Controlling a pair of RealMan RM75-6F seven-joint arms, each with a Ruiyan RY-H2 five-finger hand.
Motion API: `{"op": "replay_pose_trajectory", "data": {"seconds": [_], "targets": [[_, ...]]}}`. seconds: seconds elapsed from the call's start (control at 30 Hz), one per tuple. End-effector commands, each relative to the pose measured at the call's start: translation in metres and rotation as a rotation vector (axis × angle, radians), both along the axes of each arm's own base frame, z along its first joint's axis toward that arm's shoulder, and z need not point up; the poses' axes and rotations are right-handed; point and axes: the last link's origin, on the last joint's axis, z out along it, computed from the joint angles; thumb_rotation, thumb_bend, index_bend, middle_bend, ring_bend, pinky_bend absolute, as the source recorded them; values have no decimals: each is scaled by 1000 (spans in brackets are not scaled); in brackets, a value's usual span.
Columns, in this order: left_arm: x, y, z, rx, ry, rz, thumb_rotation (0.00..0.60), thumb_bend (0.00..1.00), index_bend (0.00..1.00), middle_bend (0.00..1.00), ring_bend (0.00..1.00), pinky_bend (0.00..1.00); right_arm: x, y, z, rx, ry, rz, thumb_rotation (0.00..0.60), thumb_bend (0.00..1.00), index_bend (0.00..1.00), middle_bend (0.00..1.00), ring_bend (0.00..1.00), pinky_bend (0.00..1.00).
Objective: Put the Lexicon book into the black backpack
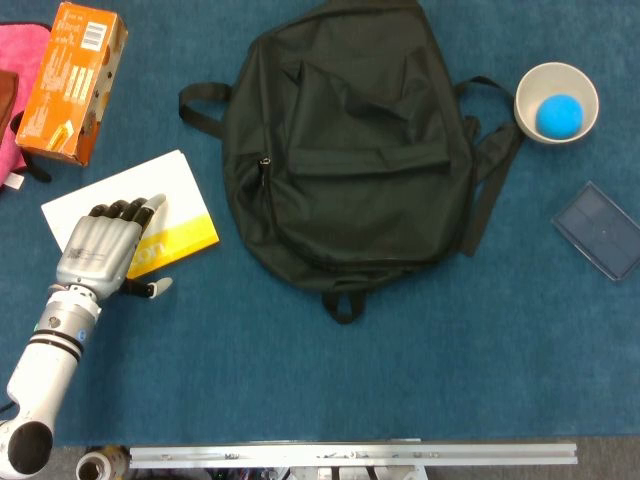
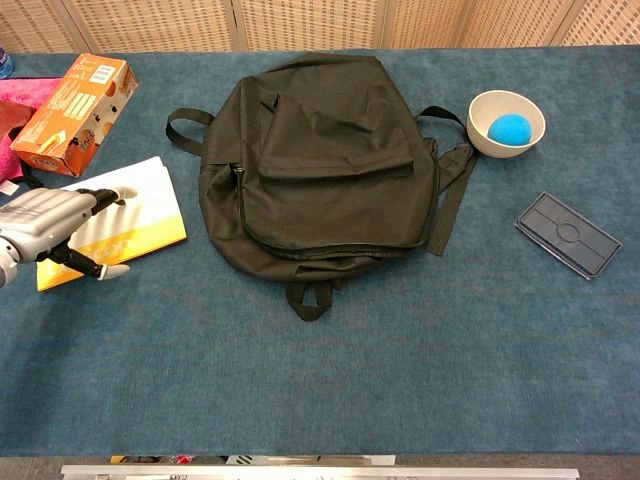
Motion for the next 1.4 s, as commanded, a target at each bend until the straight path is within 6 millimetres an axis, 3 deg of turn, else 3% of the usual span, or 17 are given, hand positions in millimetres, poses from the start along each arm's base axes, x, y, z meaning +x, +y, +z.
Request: {"op": "replay_pose_trajectory", "data": {"seconds": [0.03, 0.13, 0.23, 0.27, 1.4], "targets": [[-1, 1, -3, -3, 3, 4, 402, 169, 39, 139, 144, 182, -1, 1, 0, -1, 0, -1, 600, 129, 252, 324, 146, 296], [-1, 3, -5, 1, 0, -9, 425, 169, 32, 137, 142, 182, -1, 1, 1, -4, -1, 0, 600, 129, 252, 324, 146, 296], [-3, 5, -6, 12, -2, -15, 573, 168, 29, 139, 141, 182, -1, 2, 2, -4, -3, -3, 600, 129, 252, 324, 146, 296], [-3, 6, -7, 13, -1, -15, 596, 169, 29, 140, 141, 182, -2, 3, 2, -5, -3, -4, 600, 129, 252, 324, 146, 296], [-7, 15, -17, 29, -36, 31, 600, 170, 36, 169, 146, 189, -6, 15, 8, -17, -18, -26, 600, 129, 252, 324, 153, 323]]}}
